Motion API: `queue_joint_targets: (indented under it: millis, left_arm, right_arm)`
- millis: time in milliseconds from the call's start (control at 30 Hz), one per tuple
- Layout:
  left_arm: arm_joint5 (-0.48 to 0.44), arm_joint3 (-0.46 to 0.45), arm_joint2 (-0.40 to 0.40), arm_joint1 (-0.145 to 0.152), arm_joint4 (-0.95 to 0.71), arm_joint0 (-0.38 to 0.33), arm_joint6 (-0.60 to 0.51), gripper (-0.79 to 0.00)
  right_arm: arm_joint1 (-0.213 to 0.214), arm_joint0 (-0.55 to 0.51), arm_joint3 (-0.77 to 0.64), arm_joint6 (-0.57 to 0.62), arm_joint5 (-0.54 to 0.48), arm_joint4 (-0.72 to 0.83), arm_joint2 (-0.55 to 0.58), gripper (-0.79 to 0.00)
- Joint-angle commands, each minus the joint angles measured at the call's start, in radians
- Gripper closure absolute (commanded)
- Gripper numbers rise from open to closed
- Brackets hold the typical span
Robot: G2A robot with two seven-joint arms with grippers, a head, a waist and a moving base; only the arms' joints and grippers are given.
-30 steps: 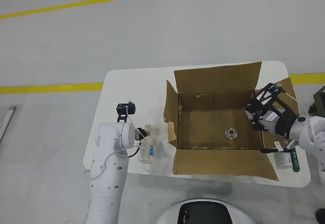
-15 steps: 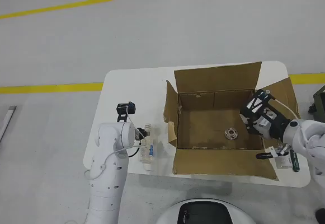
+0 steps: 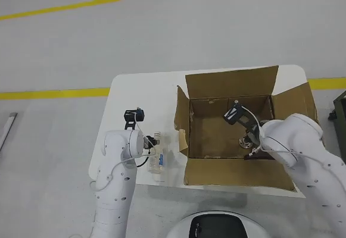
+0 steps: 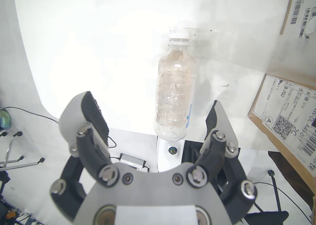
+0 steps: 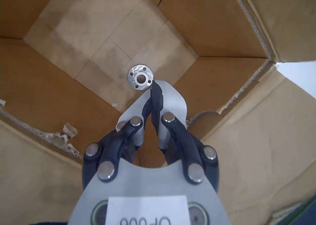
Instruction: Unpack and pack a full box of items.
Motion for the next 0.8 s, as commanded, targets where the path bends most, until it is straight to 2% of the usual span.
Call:
queue_joint_targets:
  millis: [0,200,600,667,767]
  left_arm:
    - [0.0,0.0,0.0,0.0,0.0,0.0,0.0,-0.785]
    - [0.0,0.0,0.0,0.0,0.0,0.0,0.0,-0.785]
    - [0.0,0.0,0.0,0.0,0.0,0.0,0.0,-0.785]
    - [0.0,0.0,0.0,0.0,0.0,0.0,0.0,-0.785]
    - [0.0,0.0,0.0,0.0,0.0,0.0,0.0,-0.785]
  right_arm:
    - [0.001,0.013,0.044,-0.001,-0.002,0.01,-0.006,-0.212]
    - [0.004,0.031,0.116,-0.001,0.001,0.034,-0.024,-0.357]
    - [-0.001,0.05,0.215,-0.004,0.006,0.037,-0.075,-0.391]
    - [-0.003,0.052,0.23,-0.009,0.006,0.033,-0.083,-0.428]
    - [-0.006,0.058,0.251,-0.019,0.009,0.026,-0.096,-0.413]
